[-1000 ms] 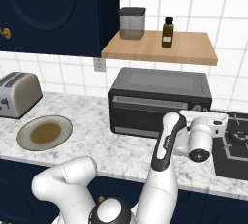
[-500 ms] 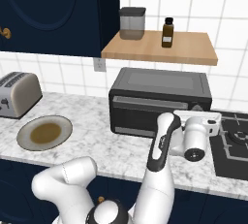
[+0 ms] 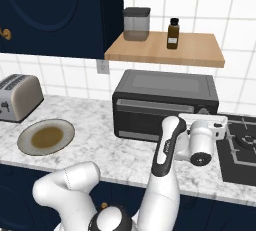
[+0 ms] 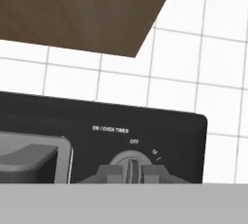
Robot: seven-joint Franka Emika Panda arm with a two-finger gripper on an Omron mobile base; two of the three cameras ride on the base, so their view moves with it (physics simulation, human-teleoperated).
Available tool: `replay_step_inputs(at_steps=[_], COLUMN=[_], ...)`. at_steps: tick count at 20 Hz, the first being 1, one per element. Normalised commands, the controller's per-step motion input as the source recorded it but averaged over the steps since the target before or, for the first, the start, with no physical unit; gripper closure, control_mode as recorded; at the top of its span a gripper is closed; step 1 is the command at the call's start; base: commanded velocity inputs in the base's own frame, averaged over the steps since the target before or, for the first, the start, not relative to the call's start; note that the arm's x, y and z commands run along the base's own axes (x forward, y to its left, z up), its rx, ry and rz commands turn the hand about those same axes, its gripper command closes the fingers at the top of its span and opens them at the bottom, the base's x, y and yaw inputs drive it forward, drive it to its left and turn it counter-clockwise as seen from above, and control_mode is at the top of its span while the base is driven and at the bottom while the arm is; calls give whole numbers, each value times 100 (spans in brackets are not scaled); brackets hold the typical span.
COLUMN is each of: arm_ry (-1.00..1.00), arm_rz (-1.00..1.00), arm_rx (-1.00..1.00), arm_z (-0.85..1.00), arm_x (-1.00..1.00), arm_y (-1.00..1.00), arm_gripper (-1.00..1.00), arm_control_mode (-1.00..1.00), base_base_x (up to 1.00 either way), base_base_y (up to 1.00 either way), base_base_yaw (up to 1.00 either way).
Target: Pick up the kebab skewer and baguette bread, and place them inside the toaster oven. Close the toaster oven door and start by setting the timer.
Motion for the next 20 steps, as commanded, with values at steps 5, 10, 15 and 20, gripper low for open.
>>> replay_step_inputs(at_steps=[5, 10, 15, 20], arm_ry=[0, 0, -2, -15], arm_rz=[0, -3, -4, 0], arm_rx=[8, 12, 15, 7], arm_z=[-11, -20, -27, -26], arm_x=[28, 31, 29, 17], arm_y=[0, 0, 0, 25], arm_gripper=[100, 100, 100, 100], arm_control_mode=[-100, -100, -100, -100], base_base_x=[0, 0, 0, 0], base_base_y=[0, 0, 0, 0], base_base_yaw=[0, 0, 0, 0])
